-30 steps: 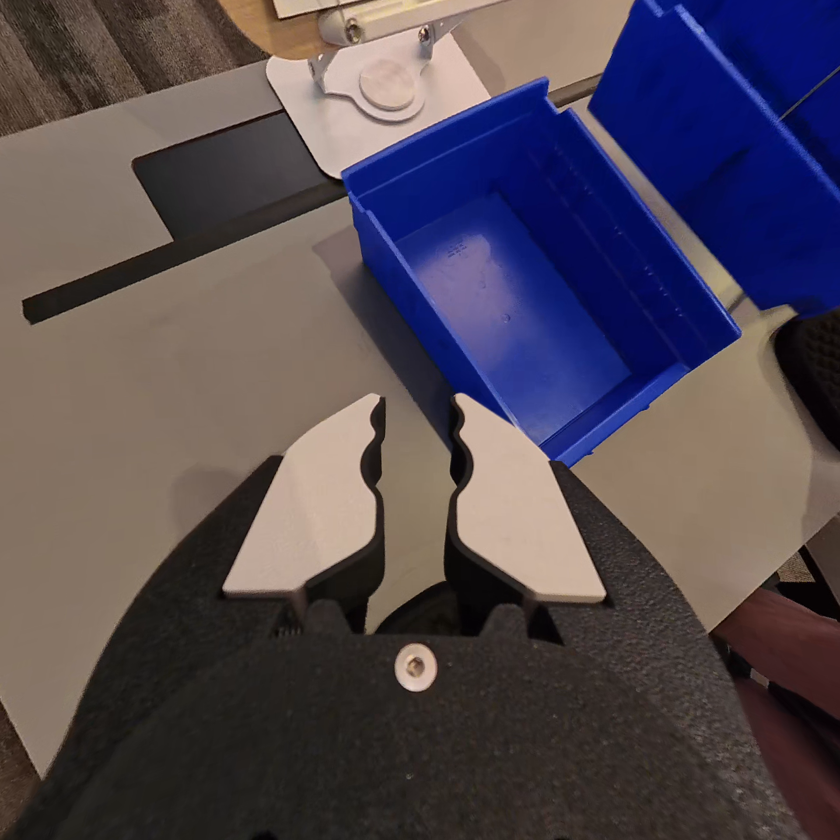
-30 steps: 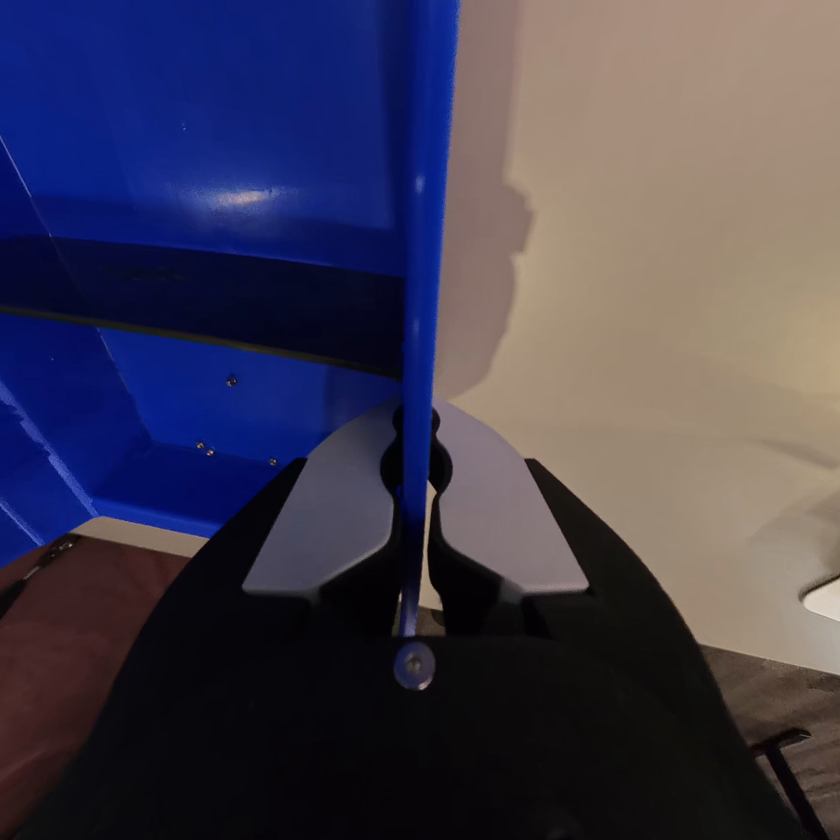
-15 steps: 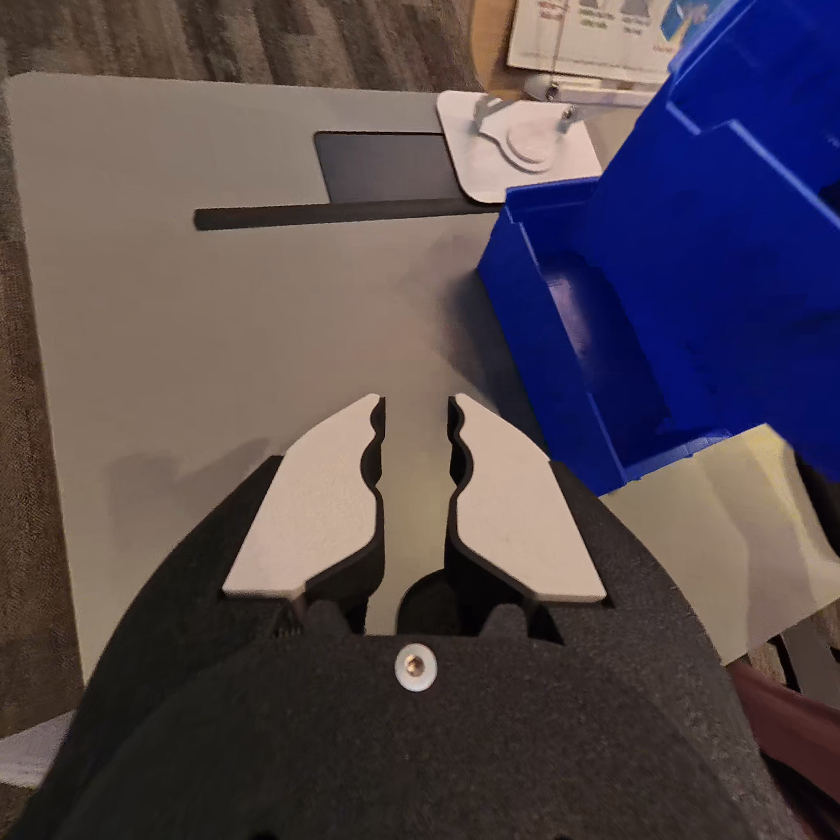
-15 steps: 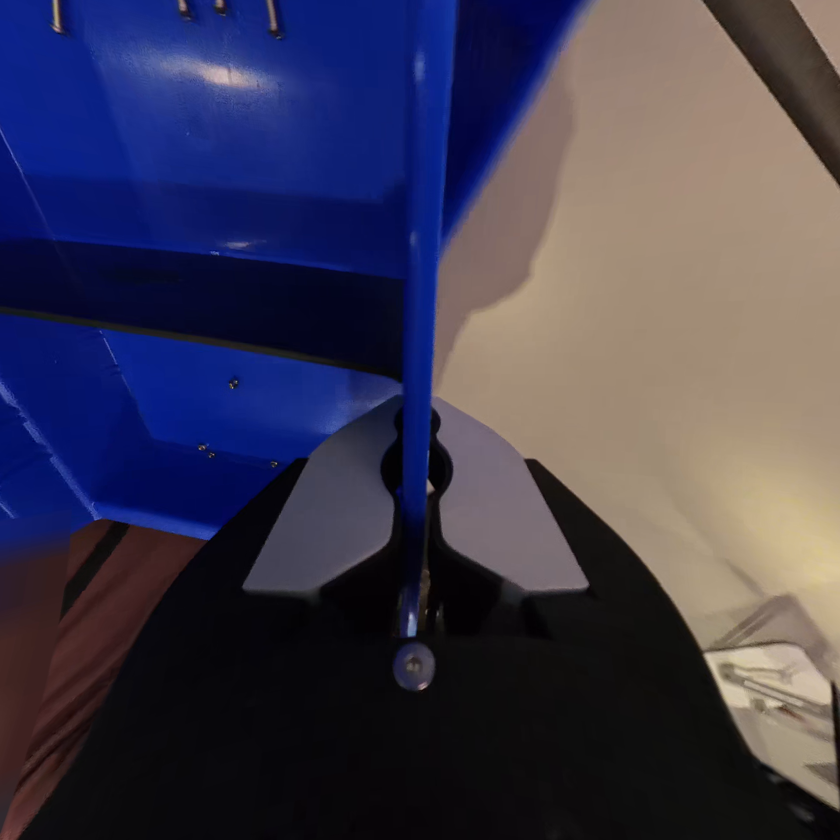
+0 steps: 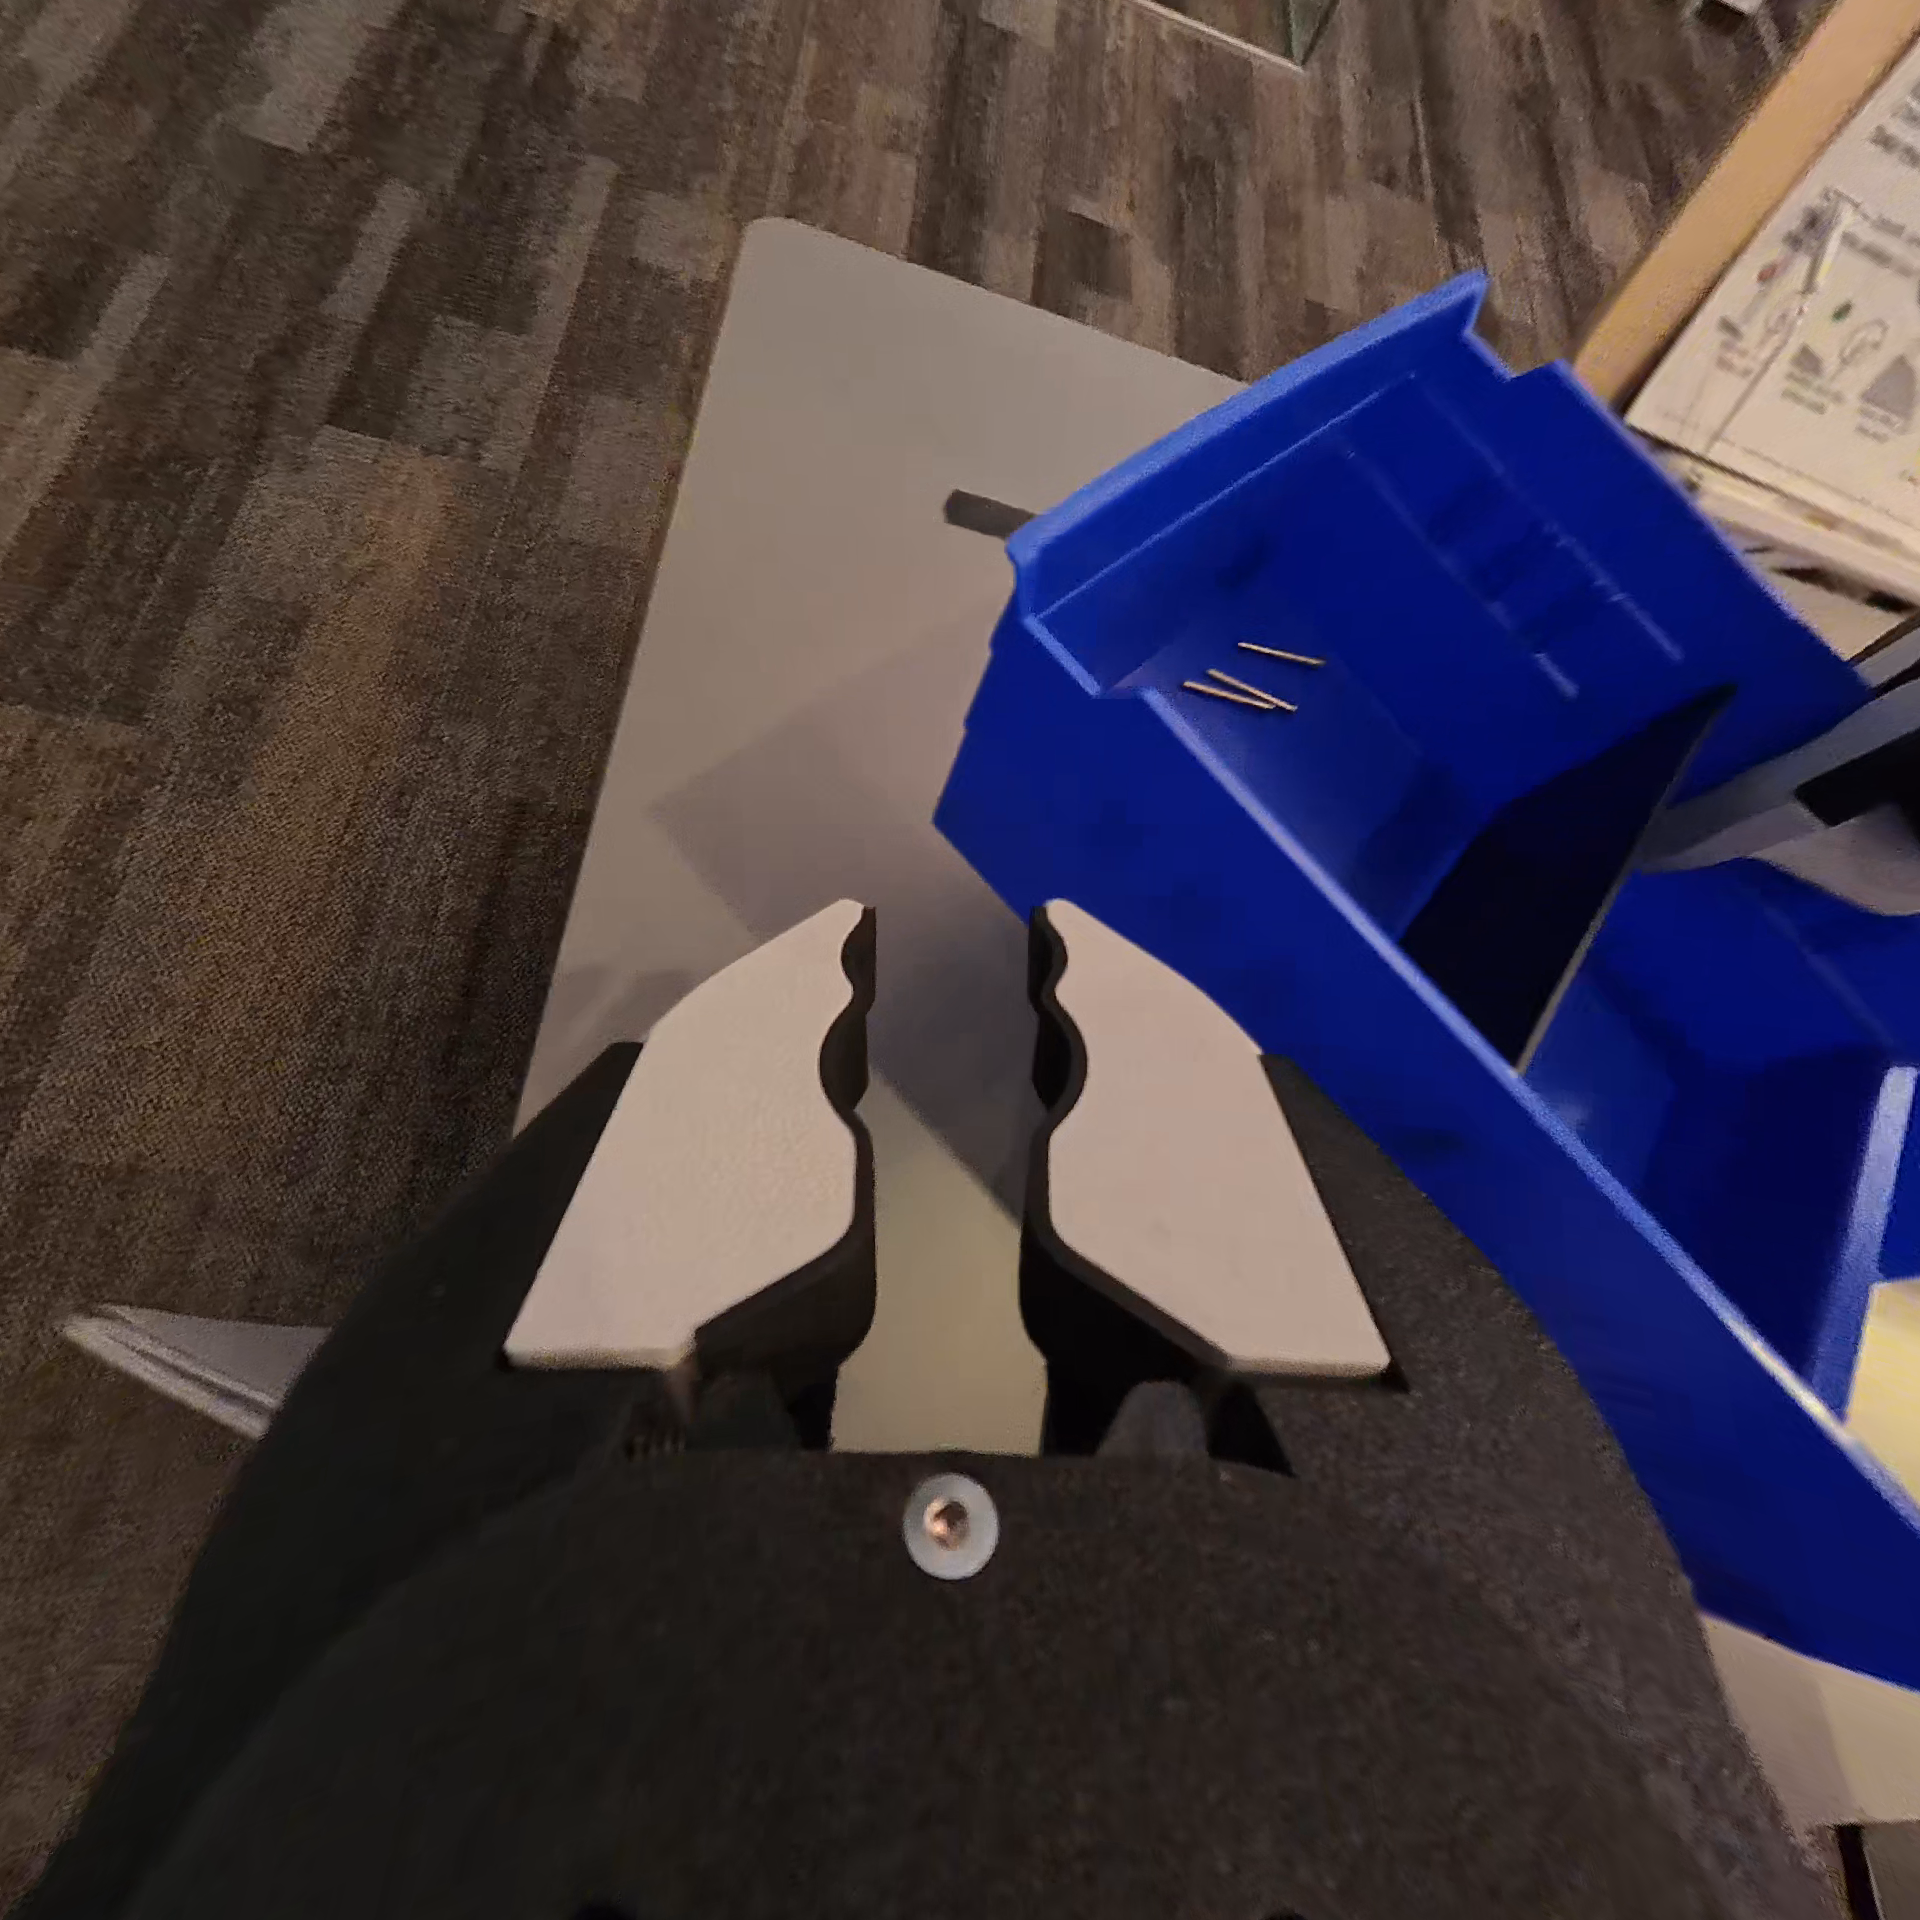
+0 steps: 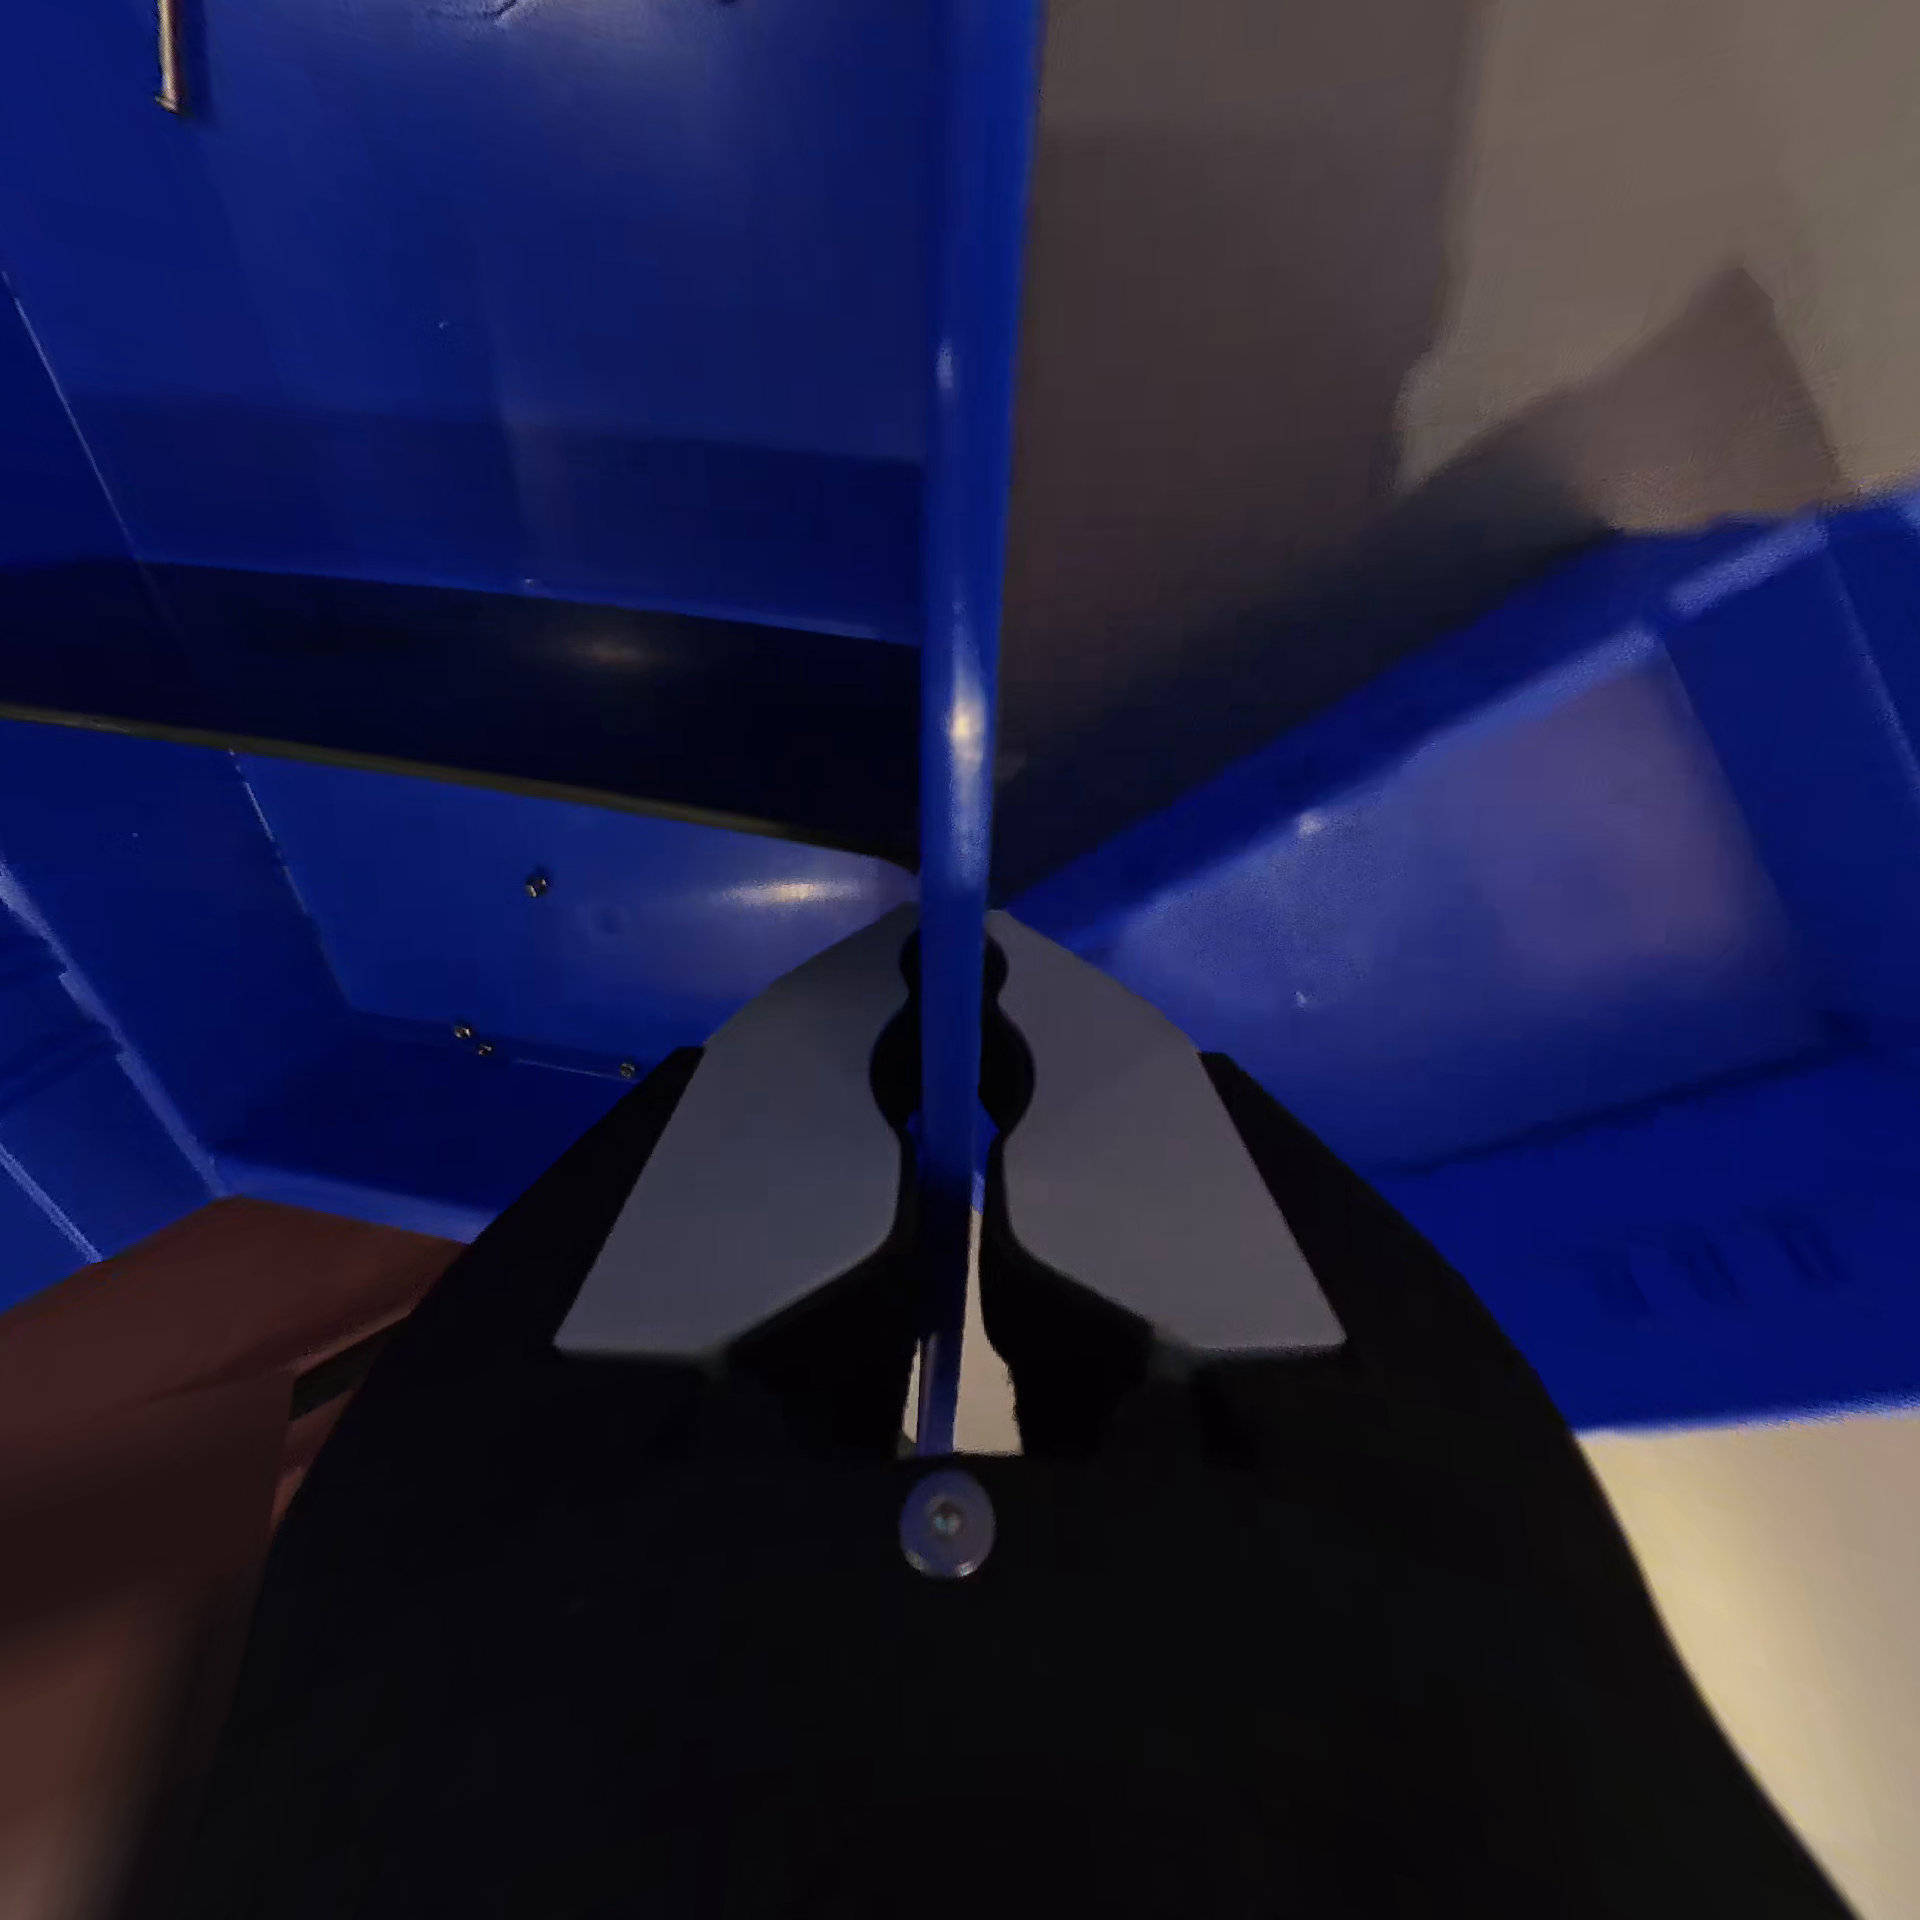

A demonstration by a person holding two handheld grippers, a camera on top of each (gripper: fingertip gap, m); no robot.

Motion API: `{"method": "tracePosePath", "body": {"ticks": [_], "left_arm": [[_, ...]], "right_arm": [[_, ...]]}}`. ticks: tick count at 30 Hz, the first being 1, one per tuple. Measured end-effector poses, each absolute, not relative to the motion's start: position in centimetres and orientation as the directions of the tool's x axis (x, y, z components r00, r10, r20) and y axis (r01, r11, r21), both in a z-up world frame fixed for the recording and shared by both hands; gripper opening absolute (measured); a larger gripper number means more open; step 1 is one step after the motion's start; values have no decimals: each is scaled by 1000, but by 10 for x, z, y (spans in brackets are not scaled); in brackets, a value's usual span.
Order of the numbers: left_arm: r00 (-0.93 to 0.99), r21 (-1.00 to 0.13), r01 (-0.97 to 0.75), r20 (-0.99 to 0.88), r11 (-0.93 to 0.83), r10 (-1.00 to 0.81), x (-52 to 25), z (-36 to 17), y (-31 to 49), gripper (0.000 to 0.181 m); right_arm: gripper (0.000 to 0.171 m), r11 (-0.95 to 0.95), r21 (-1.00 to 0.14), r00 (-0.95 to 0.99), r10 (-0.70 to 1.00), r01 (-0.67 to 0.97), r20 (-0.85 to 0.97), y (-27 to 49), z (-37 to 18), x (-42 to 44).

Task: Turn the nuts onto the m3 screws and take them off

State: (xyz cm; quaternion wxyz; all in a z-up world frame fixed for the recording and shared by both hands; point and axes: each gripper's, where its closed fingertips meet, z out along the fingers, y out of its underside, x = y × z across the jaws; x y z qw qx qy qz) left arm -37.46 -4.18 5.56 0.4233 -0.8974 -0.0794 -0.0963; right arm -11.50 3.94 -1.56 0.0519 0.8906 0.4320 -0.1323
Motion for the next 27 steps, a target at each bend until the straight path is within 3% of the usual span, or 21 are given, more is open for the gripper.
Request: {"method": "tracePosePath", "body": {"ticks": [10,14,20,24,27], "left_arm": [[925,-719,354,362,-599,112,-410,42,-48,29],[926,-762,339,374,-552,53,-404,55,-42,32],[939,-737,246,342,-630,-33,-379,46,-33,35],[941,-743,223,334,-631,-61,-370,49,-29,36],[937,-753,215,338,-621,-85,-364,54,-30,36]], "right_arm": [[5,-661,-27,624,720,750,-304,44,-60,-182],[6,-728,-34,692,665,685,-281,53,-96,-183],[6,-774,-17,751,619,632,-230,56,-128,-171],[13,-762,-69,733,640,644,-231,56,-127,-173],[23,-723,-223,698,690,653,-193,68,-106,-174]]}}
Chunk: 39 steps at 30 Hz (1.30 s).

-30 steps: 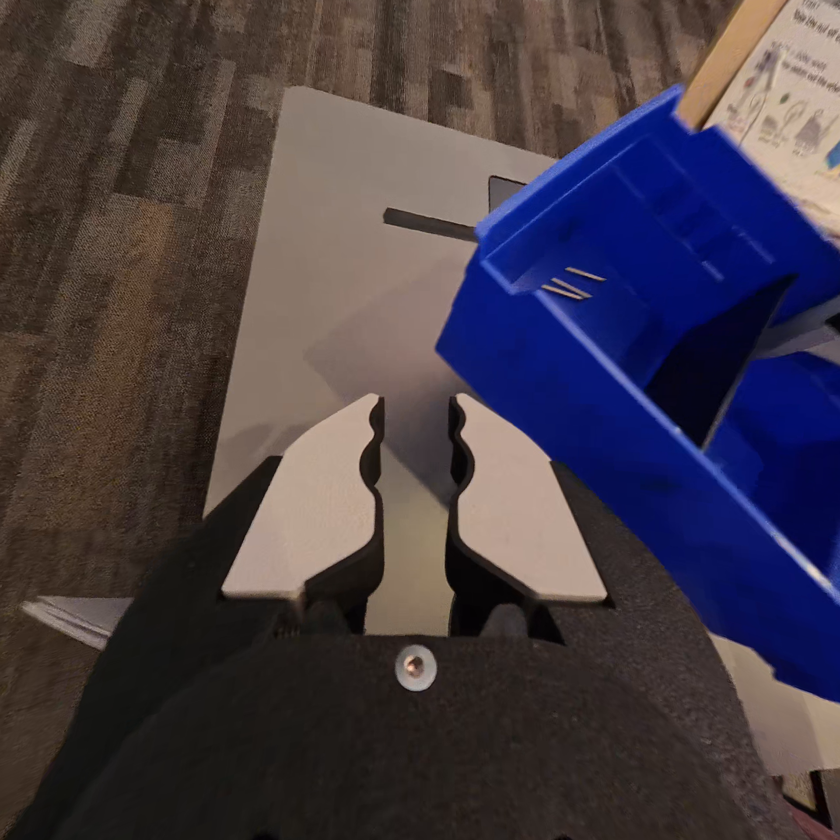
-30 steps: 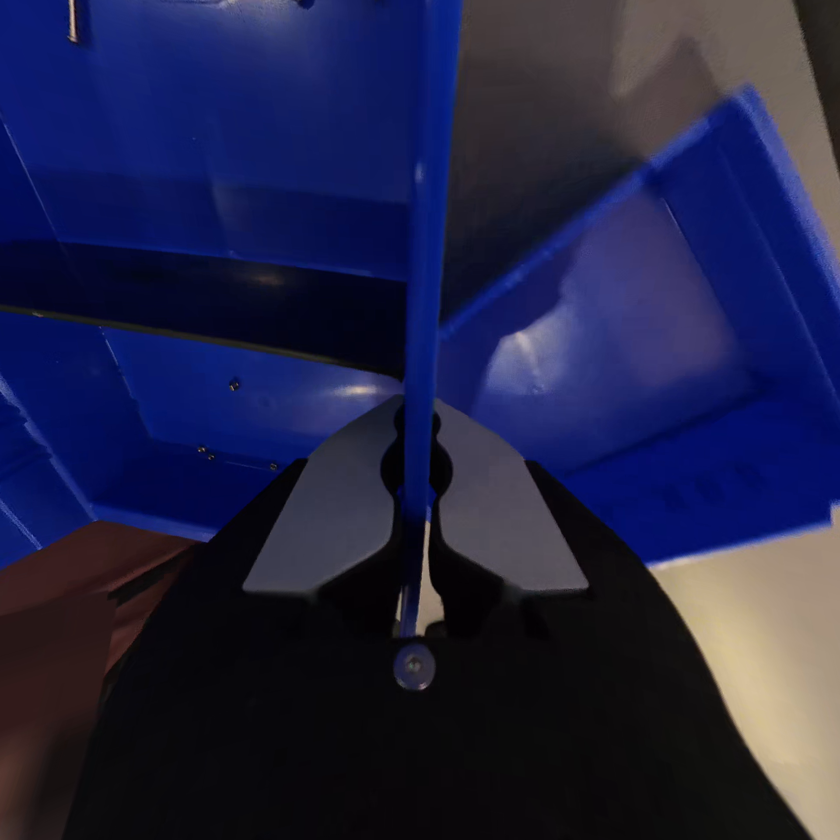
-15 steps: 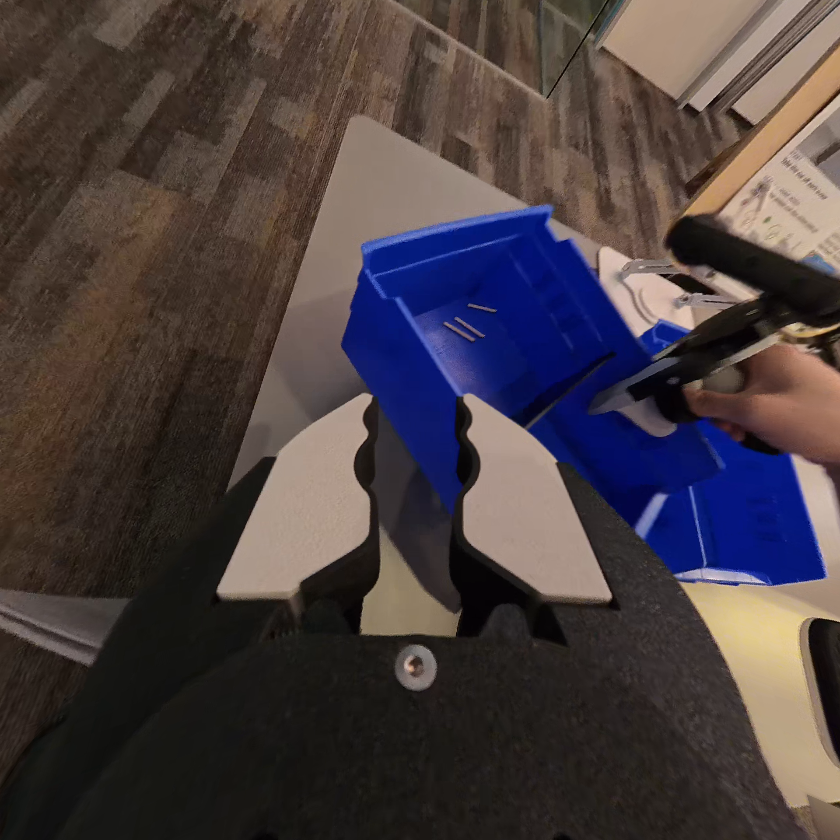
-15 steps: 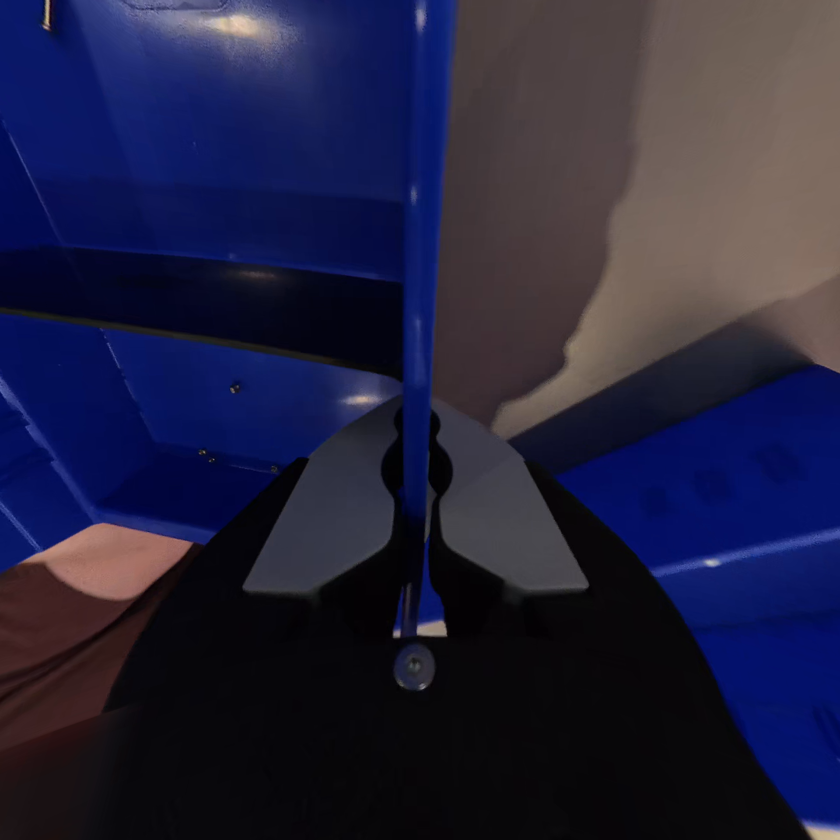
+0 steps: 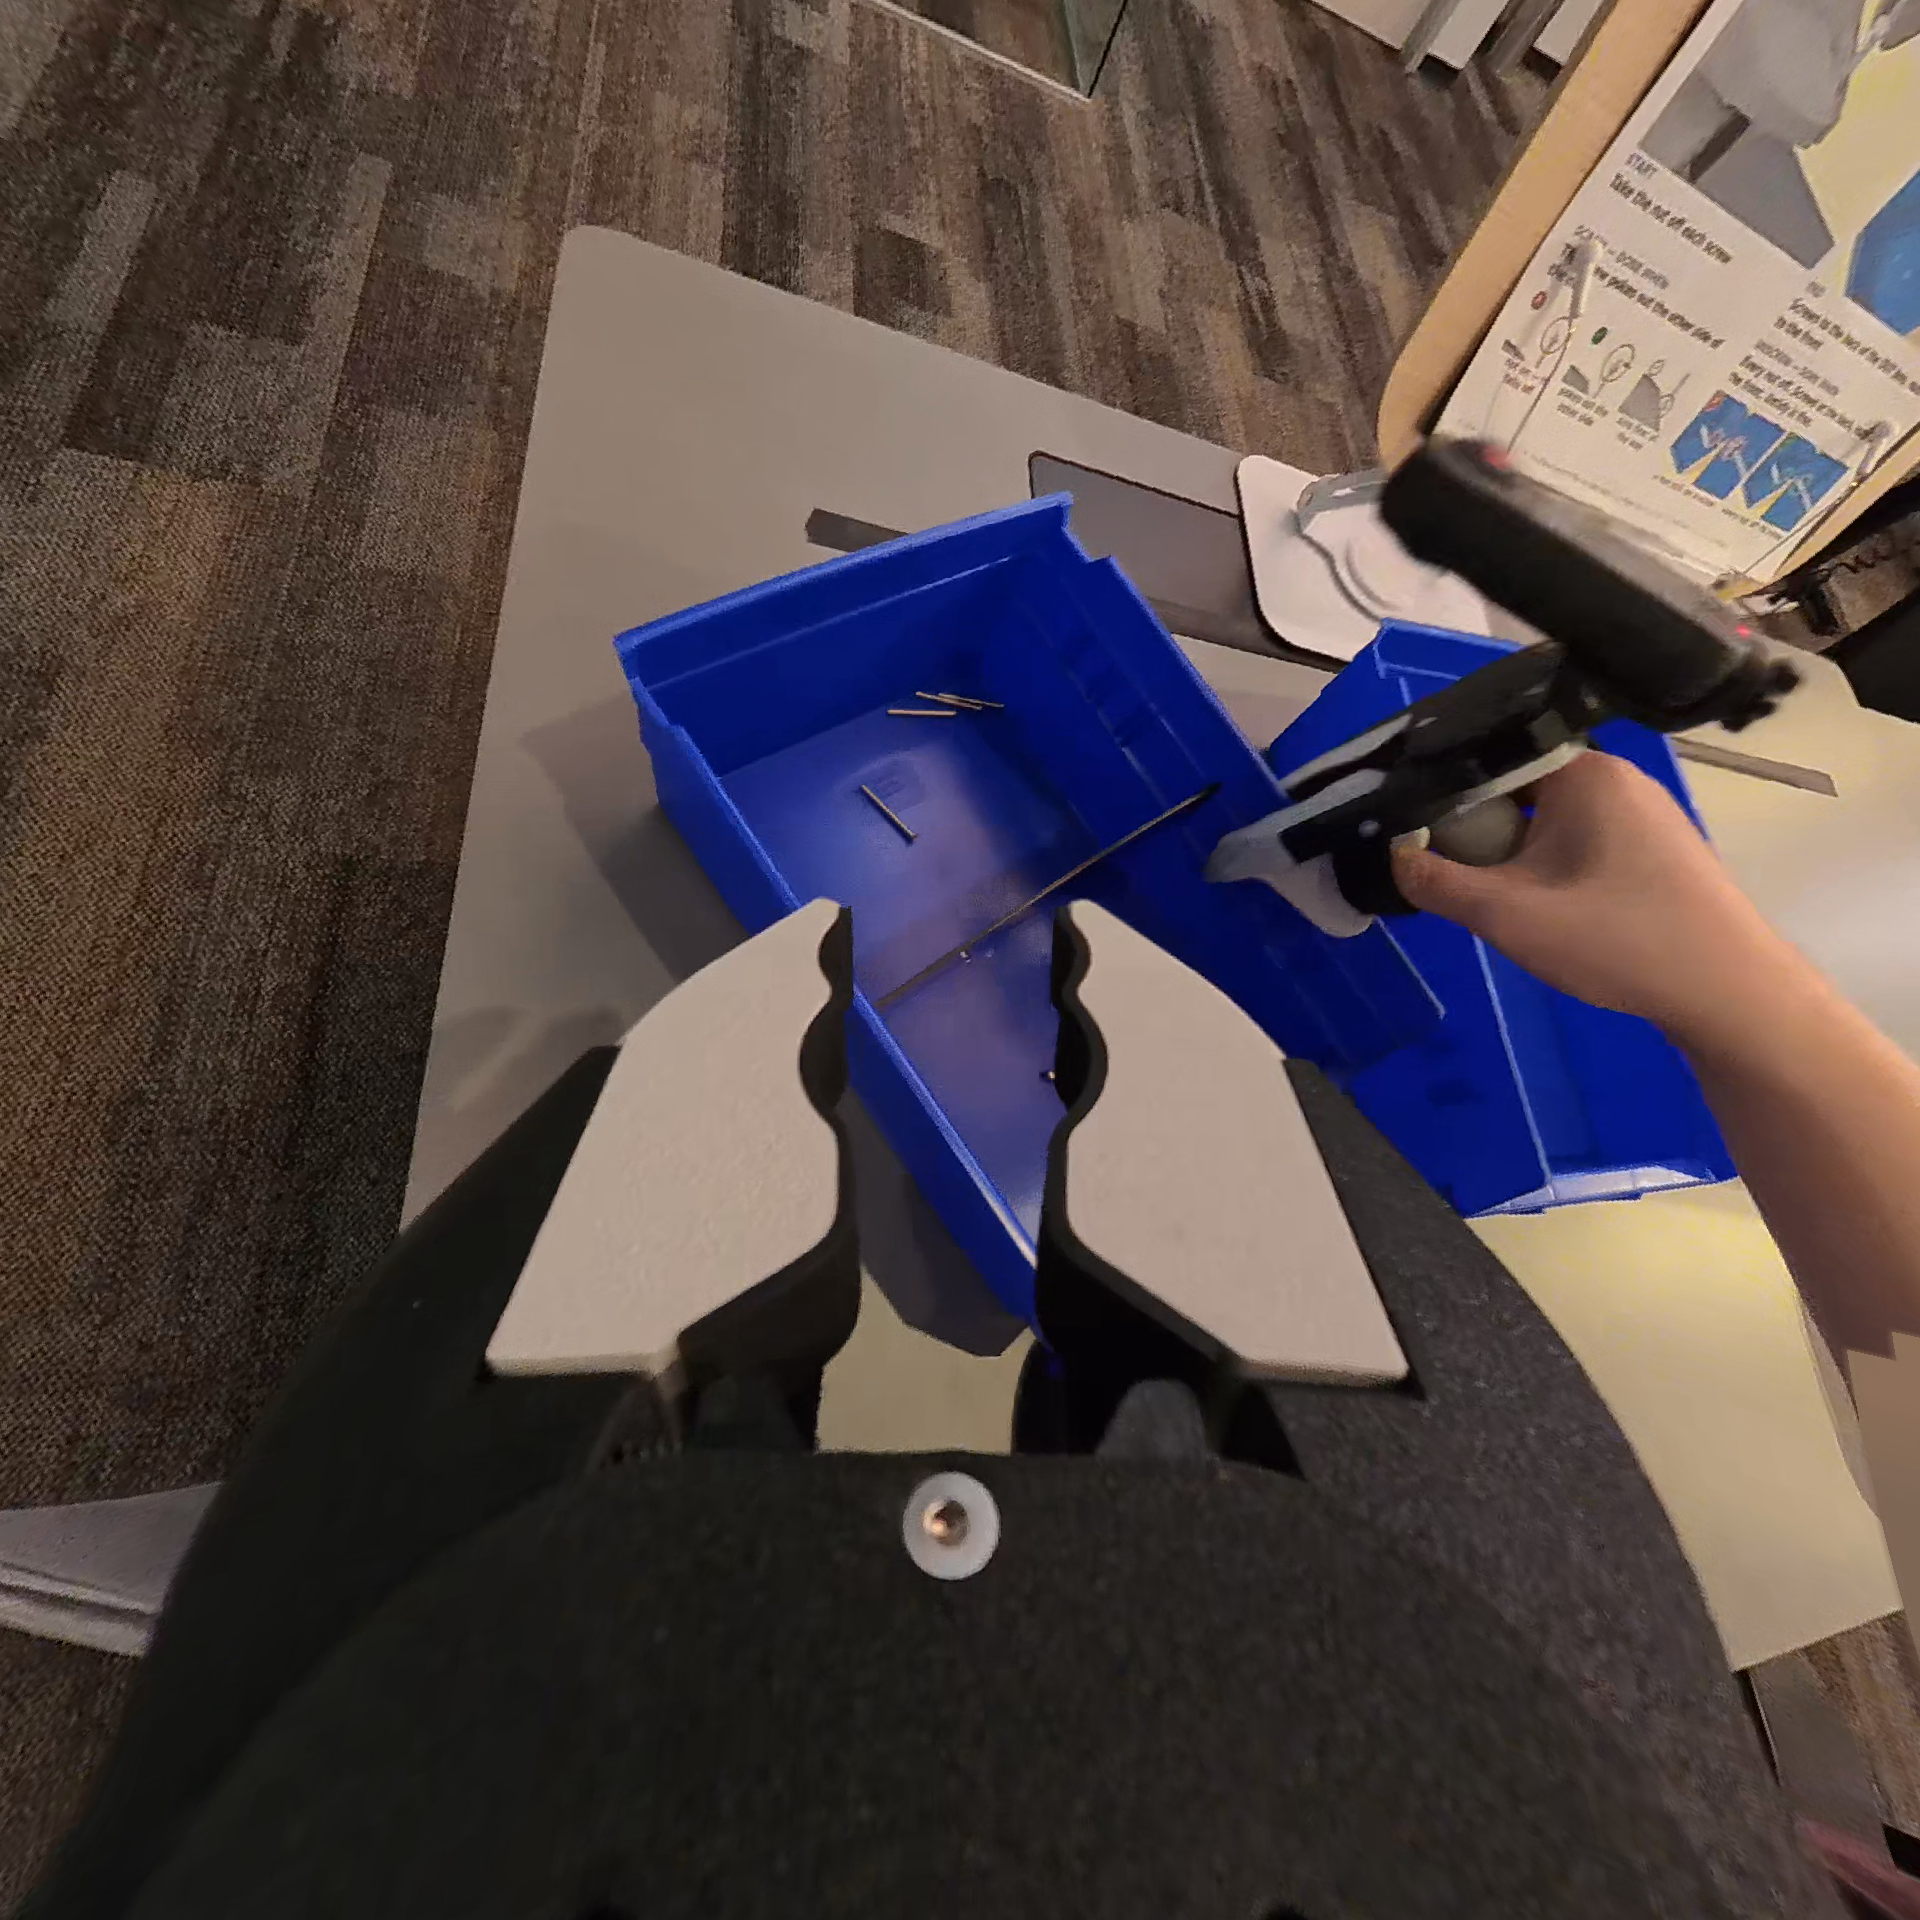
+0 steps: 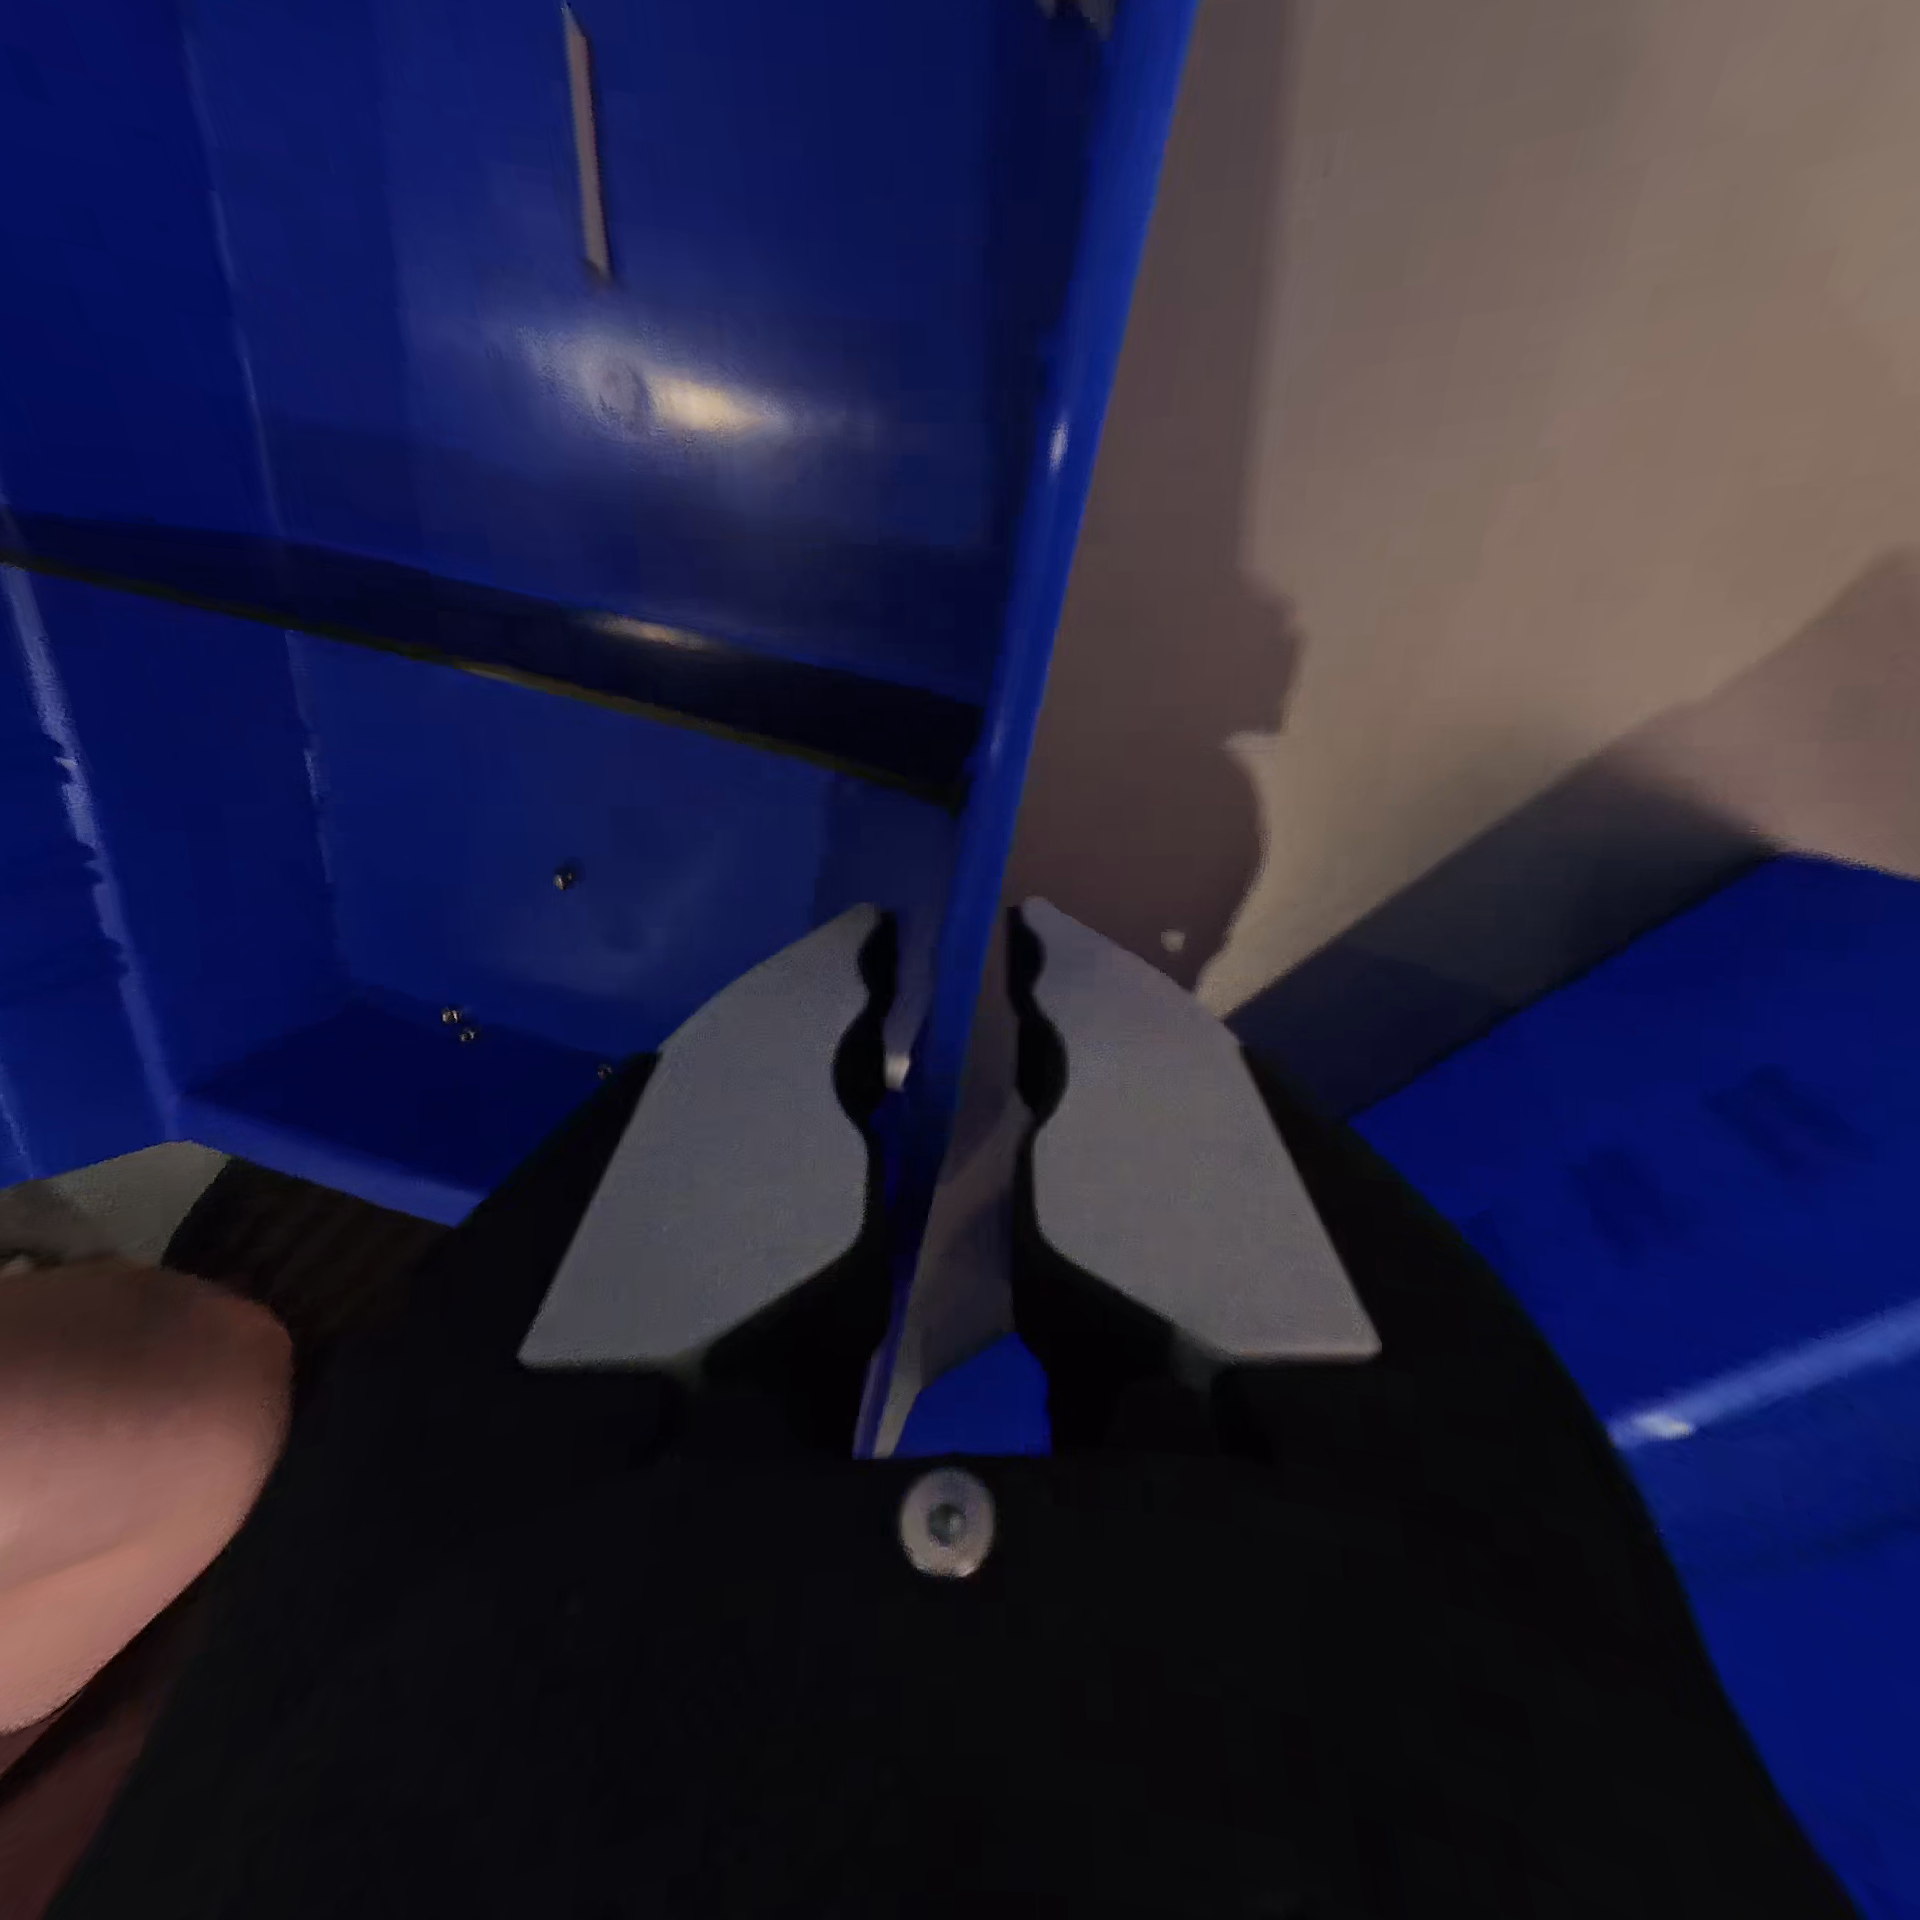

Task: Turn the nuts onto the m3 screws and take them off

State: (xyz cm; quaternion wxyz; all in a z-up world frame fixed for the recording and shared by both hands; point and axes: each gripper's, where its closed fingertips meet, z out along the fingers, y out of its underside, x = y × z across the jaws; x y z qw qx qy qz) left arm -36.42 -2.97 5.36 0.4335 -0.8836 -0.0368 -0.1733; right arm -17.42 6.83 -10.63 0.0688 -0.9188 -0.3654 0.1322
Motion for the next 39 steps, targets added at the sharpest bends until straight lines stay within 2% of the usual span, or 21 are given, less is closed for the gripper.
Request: {"method": "tracePosePath", "body": {"ticks": [2,4,5,7,9,12,18,20,22,24,29,39], "left_arm": [[936,-758,219,341,-614,-88,-363,56,-30,37],[936,-761,217,340,-612,-92,-362,57,-31,37],[935,-763,216,342,-609,-97,-361,58,-31,37],[932,-770,222,347,-599,-101,-361,61,-30,37],[931,-769,229,352,-596,-97,-360,61,-29,37],[931,-771,231,353,-594,-96,-358,62,-26,37],[940,-743,210,333,-636,-78,-352,53,-22,38],[948,-736,194,312,-649,-70,-349,51,-21,37],[952,-740,173,296,-650,-83,-343,52,-19,37],[951,-746,156,290,-647,-105,-334,55,-16,37],[951,-738,96,266,-668,-157,-313,50,-3,35],[959,-741,16,201,-671,-199,-289,49,9,32]], "right_arm": [[27,-652,-410,663,736,638,-139,78,-71,-172],[30,-533,-580,650,760,616,-8,84,-27,-151],[30,-485,-627,668,740,610,77,86,-8,-127],[40,-463,-649,733,643,604,224,90,14,-62],[49,-558,-611,814,504,561,288,90,14,14],[53,-748,-510,905,366,425,218,75,-20,96],[55,-884,-288,929,339,369,149,52,-98,144],[47,-902,-207,925,374,379,64,45,-116,143],[11,-921,-156,918,377,357,-126,37,-124,131],[9,-932,-132,913,358,337,-195,39,-123,140],[7,-944,-124,927,324,305,-187,46,-124,205],[7,-991,-137,982,30,4,-186,34,-125,395]]}}
